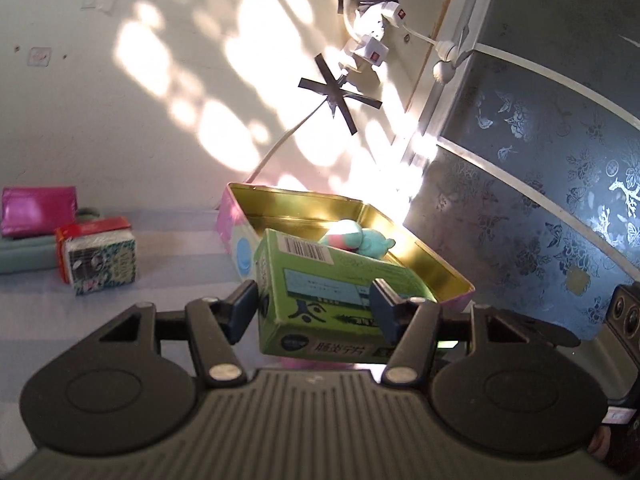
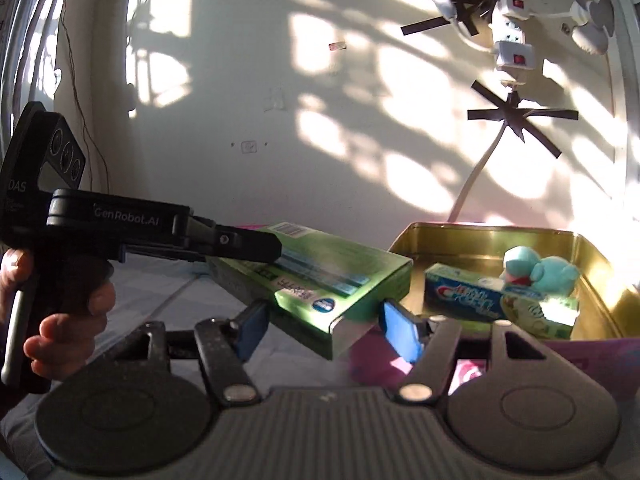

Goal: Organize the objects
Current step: 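Carry the green soap box into the tin and release it with the left gripper, then grasp the patterned tissue pack with the right gripper, then carry the tissue pack into the pink tin and lower it, then open the right gripper and withdraw it from the tin, then grasp the red box with the right gripper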

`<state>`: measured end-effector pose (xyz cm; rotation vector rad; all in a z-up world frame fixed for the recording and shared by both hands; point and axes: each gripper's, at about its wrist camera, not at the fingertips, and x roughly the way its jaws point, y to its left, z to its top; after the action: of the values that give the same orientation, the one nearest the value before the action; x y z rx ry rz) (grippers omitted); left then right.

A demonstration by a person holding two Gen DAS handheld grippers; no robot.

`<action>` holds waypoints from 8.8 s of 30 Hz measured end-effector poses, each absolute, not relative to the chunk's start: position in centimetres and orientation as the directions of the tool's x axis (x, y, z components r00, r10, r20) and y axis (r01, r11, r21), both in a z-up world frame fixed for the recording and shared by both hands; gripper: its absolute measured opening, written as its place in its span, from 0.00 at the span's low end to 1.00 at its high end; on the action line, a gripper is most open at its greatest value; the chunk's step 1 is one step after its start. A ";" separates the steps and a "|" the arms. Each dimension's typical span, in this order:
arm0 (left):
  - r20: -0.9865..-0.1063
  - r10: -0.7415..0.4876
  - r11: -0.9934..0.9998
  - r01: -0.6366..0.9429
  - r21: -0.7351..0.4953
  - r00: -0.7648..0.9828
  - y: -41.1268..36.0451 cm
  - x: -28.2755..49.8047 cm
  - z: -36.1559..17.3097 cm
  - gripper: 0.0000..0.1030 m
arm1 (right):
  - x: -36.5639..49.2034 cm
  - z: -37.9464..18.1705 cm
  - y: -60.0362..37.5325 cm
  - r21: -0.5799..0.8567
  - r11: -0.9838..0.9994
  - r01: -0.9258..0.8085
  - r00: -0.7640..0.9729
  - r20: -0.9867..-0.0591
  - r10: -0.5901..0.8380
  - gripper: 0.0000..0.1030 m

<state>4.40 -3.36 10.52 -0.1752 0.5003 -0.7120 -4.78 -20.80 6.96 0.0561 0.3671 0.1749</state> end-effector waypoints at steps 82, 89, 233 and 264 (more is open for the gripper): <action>-0.569 0.071 0.997 -0.071 0.022 0.819 12.3 8.2 2.2 0.67 | 4.5 1.6 -9.0 0.192 0.956 -0.221 0.715 -0.635 0.293 0.65; -0.582 0.047 0.990 -0.115 -0.081 0.812 14.2 8.5 2.1 0.68 | 10.6 0.8 -7.3 0.153 0.966 -0.207 0.719 -0.647 0.256 0.67; -0.586 0.010 0.997 0.040 0.072 0.810 6.0 8.1 1.9 0.72 | 3.6 0.0 -12.2 0.189 0.970 -0.155 0.733 -0.636 0.241 0.70; -0.617 0.061 0.997 -0.073 0.005 0.785 11.1 10.5 1.7 0.87 | 21.1 -1.1 -6.8 0.037 0.994 -0.106 0.720 -0.686 0.103 0.94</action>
<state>10.48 11.09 1.73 -0.0196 0.6649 0.0725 21.12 -6.78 -1.15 -0.0047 0.7581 0.1152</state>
